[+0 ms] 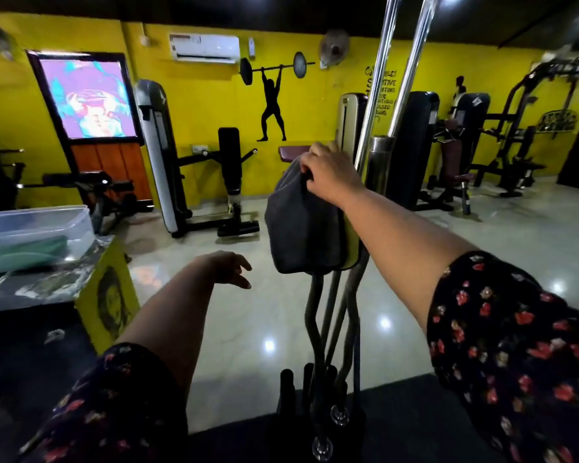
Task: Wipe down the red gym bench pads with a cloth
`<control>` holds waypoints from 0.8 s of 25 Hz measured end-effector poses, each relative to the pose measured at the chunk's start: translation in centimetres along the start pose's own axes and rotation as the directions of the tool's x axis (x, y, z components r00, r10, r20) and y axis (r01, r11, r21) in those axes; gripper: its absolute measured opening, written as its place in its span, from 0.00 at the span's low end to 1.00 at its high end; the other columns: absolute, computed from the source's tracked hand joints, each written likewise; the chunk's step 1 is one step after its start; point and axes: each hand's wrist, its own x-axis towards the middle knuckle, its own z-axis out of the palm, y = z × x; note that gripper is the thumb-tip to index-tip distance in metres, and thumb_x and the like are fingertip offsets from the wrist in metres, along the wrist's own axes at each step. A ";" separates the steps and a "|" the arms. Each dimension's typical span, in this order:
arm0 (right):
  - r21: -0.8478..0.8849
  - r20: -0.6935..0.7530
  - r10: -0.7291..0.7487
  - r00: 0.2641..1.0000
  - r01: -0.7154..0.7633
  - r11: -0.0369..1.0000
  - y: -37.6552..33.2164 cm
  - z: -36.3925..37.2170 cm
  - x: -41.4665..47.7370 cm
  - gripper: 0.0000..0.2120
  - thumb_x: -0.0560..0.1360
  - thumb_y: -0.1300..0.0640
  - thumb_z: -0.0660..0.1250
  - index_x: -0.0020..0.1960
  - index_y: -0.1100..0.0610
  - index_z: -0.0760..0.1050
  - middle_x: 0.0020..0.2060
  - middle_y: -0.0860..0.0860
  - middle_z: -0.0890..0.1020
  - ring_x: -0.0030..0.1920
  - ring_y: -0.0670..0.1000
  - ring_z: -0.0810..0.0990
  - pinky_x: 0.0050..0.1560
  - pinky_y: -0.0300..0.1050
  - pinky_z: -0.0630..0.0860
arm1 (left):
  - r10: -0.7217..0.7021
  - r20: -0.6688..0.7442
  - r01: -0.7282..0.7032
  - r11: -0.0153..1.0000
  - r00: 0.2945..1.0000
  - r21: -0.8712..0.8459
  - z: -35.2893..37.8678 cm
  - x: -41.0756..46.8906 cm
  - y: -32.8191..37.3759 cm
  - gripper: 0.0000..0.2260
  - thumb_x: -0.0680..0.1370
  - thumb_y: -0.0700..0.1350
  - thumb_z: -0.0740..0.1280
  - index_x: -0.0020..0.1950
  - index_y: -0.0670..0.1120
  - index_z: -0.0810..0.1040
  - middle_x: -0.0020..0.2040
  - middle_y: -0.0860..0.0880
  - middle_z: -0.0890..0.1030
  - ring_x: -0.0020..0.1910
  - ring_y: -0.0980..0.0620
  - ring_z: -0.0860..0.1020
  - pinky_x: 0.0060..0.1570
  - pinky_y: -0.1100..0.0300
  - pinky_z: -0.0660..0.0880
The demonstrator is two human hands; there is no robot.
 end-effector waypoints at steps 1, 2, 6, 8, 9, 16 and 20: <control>-0.034 -0.004 -0.020 1.000 0.020 0.999 0.1 0.2 0.4 0.19 0.74 0.57 0.67 0.64 0.54 0.72 0.63 0.54 0.72 0.63 0.59 0.68 0.58 0.53 0.68 | -0.015 -0.003 0.015 1.000 1.000 -0.017 -0.2 0.2 -0.2 0.27 0.74 0.55 0.72 0.72 0.52 0.70 0.66 0.49 0.76 0.64 0.49 0.74 0.64 0.57 0.68; -0.038 -0.006 -0.010 1.000 0.009 0.999 0.5 0.3 0.7 0.22 0.73 0.56 0.68 0.67 0.53 0.70 0.64 0.54 0.71 0.64 0.59 0.67 0.58 0.53 0.68 | -0.031 -0.001 0.031 0.999 1.000 -0.023 -0.4 0.4 -0.2 0.27 0.75 0.55 0.72 0.72 0.52 0.70 0.66 0.48 0.76 0.64 0.49 0.74 0.64 0.57 0.69; 0.048 0.013 -0.033 0.999 0.033 0.998 1.3 0.8 2.1 0.18 0.74 0.52 0.68 0.64 0.50 0.75 0.62 0.51 0.75 0.63 0.57 0.69 0.60 0.52 0.66 | -0.064 0.003 0.064 0.998 0.998 -0.027 -0.6 1.1 -0.8 0.27 0.75 0.55 0.72 0.72 0.52 0.70 0.66 0.48 0.76 0.64 0.49 0.74 0.64 0.56 0.69; 0.079 -0.014 -0.033 0.999 0.034 0.996 1.6 0.9 2.4 0.15 0.75 0.52 0.69 0.61 0.50 0.78 0.60 0.51 0.76 0.62 0.57 0.70 0.59 0.51 0.67 | -0.072 -0.009 0.071 0.997 0.997 -0.043 -0.8 1.2 -0.8 0.27 0.75 0.55 0.72 0.72 0.52 0.71 0.66 0.49 0.76 0.64 0.49 0.74 0.64 0.56 0.69; 0.090 -0.024 -0.027 0.999 0.029 0.996 1.5 1.0 2.4 0.14 0.75 0.53 0.69 0.60 0.51 0.78 0.60 0.51 0.77 0.61 0.57 0.70 0.58 0.51 0.67 | -0.075 -0.017 0.074 0.997 0.997 -0.039 -0.8 1.3 -0.9 0.27 0.74 0.56 0.72 0.71 0.52 0.71 0.65 0.49 0.76 0.65 0.49 0.74 0.64 0.56 0.69; 0.114 -0.121 0.048 0.991 -0.034 0.993 0.9 0.4 2.2 0.11 0.77 0.58 0.65 0.59 0.54 0.77 0.57 0.53 0.78 0.60 0.58 0.73 0.56 0.53 0.68 | -0.067 -0.016 0.067 0.997 0.998 -0.033 -1.1 0.6 -1.1 0.27 0.75 0.56 0.72 0.72 0.53 0.70 0.66 0.49 0.76 0.65 0.50 0.73 0.65 0.55 0.69; 0.182 -0.187 0.097 0.978 -0.063 0.981 1.1 -0.9 0.8 0.11 0.77 0.61 0.63 0.59 0.56 0.76 0.55 0.56 0.77 0.60 0.58 0.73 0.57 0.53 0.69 | -0.031 -0.003 0.031 1.000 1.000 0.002 -0.7 -0.7 -0.9 0.27 0.75 0.56 0.71 0.72 0.53 0.70 0.66 0.49 0.76 0.65 0.49 0.73 0.64 0.56 0.69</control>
